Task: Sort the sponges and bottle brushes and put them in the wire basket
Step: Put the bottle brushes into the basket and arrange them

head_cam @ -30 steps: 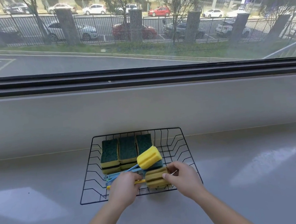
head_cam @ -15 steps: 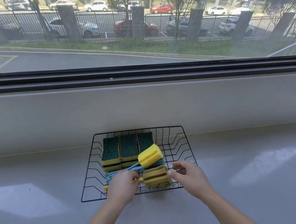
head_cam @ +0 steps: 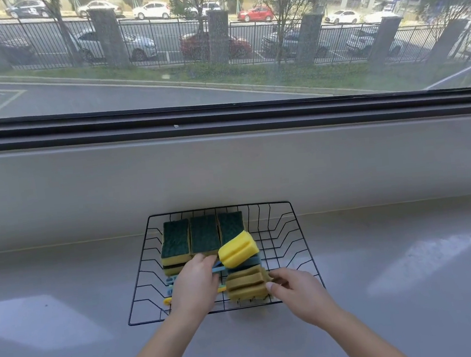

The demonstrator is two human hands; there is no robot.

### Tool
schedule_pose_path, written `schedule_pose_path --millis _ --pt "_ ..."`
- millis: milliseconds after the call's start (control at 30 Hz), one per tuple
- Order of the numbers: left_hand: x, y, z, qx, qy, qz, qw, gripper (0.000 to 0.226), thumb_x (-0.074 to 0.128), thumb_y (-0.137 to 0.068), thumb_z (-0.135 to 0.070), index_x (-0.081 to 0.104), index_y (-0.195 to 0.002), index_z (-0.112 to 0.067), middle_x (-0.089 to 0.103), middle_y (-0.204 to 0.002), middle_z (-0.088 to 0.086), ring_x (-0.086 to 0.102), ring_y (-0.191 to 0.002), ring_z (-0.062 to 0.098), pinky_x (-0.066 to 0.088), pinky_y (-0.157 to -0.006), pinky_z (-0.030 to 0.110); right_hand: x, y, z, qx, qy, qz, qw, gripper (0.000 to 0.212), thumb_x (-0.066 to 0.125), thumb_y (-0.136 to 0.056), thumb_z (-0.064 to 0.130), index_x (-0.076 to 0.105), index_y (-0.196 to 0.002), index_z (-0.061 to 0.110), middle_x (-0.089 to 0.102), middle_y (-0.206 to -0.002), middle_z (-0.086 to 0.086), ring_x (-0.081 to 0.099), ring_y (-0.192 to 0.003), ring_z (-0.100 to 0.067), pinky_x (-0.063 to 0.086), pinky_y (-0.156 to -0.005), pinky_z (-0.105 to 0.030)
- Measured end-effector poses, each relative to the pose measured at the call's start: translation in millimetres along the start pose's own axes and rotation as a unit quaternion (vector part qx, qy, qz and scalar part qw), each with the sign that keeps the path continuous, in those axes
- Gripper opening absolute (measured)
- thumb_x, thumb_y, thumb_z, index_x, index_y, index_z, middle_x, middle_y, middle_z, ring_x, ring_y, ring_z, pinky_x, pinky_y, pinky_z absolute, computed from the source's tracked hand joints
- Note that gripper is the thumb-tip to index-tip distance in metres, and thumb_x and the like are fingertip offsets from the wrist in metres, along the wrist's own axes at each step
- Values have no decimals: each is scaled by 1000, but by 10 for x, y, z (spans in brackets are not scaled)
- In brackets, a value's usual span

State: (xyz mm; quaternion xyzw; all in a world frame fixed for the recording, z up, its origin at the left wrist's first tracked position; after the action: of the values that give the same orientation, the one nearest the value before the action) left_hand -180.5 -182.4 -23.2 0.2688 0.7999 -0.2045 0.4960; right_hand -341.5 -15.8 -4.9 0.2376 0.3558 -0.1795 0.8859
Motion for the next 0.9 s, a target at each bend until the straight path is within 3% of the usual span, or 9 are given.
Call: schedule_pose_path --millis 133,267,533,767,900 --pt "34 -44 65 -10 -13 27 1000 20 53 -92 -14 69 -103 -19 53 -90 -1 57 -80 21 51 -67 35 -8 -1 -6 12 -25 -7 1000 27 58 -97 41 66 -120 29 73 -105 12 67 -98 -11 54 -89 -37" --pt "22 -35 138 21 11 0 1000 20 58 -92 -14 74 -102 -21 53 -83 -1 56 -76 20 49 -64 34 4 7 -20 16 -31 -7 999 32 57 -97 43 65 -124 28 72 -107 11 66 -100 -12 54 -91 -37" --pt "40 -49 153 71 -69 51 994 21 48 -97 -21 66 -108 -24 54 -93 1 59 -80 25 52 -64 38 -24 -5 -25 21 -55 -17 998 27 57 -98 45 68 -115 27 73 -98 6 66 -94 -18 54 -87 -40" --pt "6 -99 186 84 -111 54 989 16 53 -93 -15 64 -93 -26 48 -82 -2 56 -68 24 49 -52 36 -64 -31 -27 25 -64 -32 997 30 57 -99 45 67 -120 25 73 -101 6 66 -98 -15 54 -89 -38" --pt "40 -92 223 85 -107 60 989 18 48 -96 -20 64 -102 -27 52 -86 -1 58 -75 25 51 -56 37 -58 -39 -34 31 -57 -35 997 31 55 -100 44 67 -122 25 74 -105 7 66 -99 -13 53 -90 -35"
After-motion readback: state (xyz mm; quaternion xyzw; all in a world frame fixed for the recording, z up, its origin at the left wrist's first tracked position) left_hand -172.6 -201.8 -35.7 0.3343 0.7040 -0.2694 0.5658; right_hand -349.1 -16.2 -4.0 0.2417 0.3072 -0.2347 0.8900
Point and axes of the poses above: each hand's wrist, its own y-axis away from the middle knuckle, its own x-axis out of the palm, z = x × y, the point moved 1 cm from there along -y, towards the middle knuckle
